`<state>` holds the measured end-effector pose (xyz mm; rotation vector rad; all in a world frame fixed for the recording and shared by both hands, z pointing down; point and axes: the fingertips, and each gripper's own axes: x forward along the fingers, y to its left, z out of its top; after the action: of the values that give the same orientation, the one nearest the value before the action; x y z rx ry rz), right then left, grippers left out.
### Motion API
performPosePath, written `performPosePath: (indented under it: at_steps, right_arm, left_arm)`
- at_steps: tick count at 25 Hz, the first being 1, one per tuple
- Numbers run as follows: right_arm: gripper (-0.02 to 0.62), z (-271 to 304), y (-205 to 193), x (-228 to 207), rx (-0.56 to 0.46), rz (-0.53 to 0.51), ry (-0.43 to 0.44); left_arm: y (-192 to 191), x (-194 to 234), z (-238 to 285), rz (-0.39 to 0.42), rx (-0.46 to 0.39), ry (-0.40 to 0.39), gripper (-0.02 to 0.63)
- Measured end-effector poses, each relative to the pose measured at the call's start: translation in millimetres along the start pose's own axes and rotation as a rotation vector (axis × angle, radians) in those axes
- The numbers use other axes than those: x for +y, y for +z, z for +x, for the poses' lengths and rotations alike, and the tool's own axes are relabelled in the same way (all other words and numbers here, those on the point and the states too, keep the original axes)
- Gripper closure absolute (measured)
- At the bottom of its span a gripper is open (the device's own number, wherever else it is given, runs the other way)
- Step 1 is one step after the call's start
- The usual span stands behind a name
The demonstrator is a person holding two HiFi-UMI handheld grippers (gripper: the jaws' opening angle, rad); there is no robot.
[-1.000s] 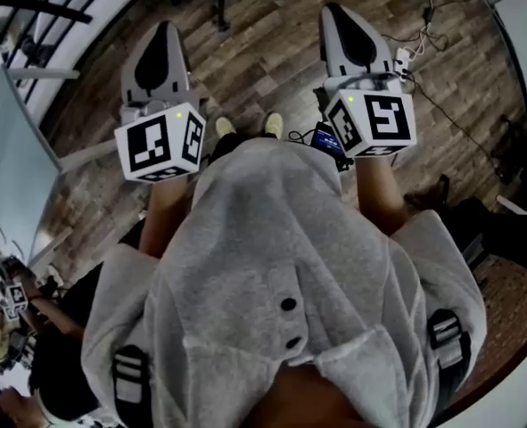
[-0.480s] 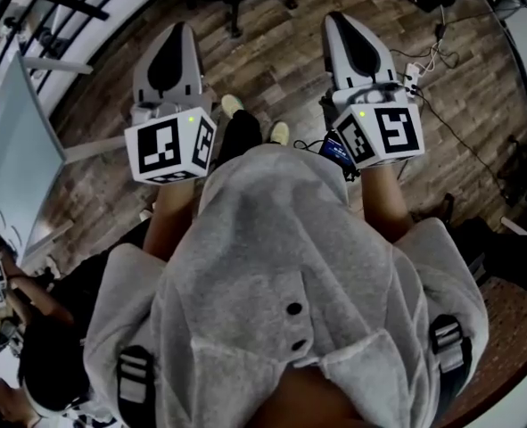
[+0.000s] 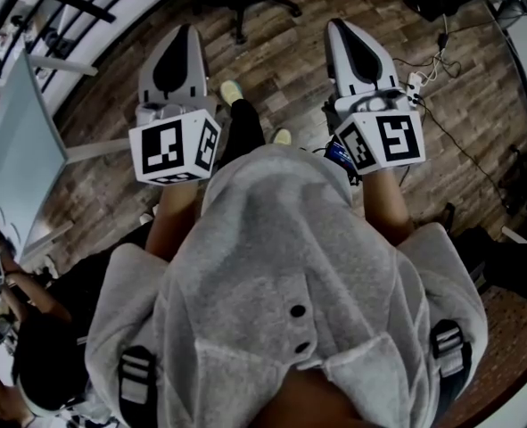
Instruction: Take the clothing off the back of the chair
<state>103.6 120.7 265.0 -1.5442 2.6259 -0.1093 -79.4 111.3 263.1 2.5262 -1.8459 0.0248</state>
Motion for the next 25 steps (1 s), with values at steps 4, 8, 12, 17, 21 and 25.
performPosePath:
  at_steps: [4, 8, 12, 17, 21, 25]
  right_arm:
    - [0.581, 1, 2, 0, -0.006, 0.003, 0.001]
    - [0.581, 6, -1, 4, 0.007, 0.002, 0.031]
    - [0.581, 16, -3, 8, 0.013, 0.003, 0.051]
    - [0.581, 33, -6, 10, 0.020, 0.006, 0.071]
    - [0.581, 50, -7, 8, 0.022, 0.011, 0.076]
    - [0.581, 72, -10, 6, 0.029, 0.007, 0.082]
  left_arm:
    - [3, 0, 0, -0.004, -0.005, 0.004, 0.595]
    - [0, 4, 3, -0.004, -0.005, 0.008, 0.595]
    - [-3, 10, 8, -0.010, 0.002, 0.007, 0.595]
    - [-7, 21, 20, -0.012, 0.007, 0.014, 0.595]
    - [-6, 30, 32, -0.012, 0.002, 0.020, 0.595]
    - [-7, 46, 46, -0.018, -0.001, 0.030, 0.595]
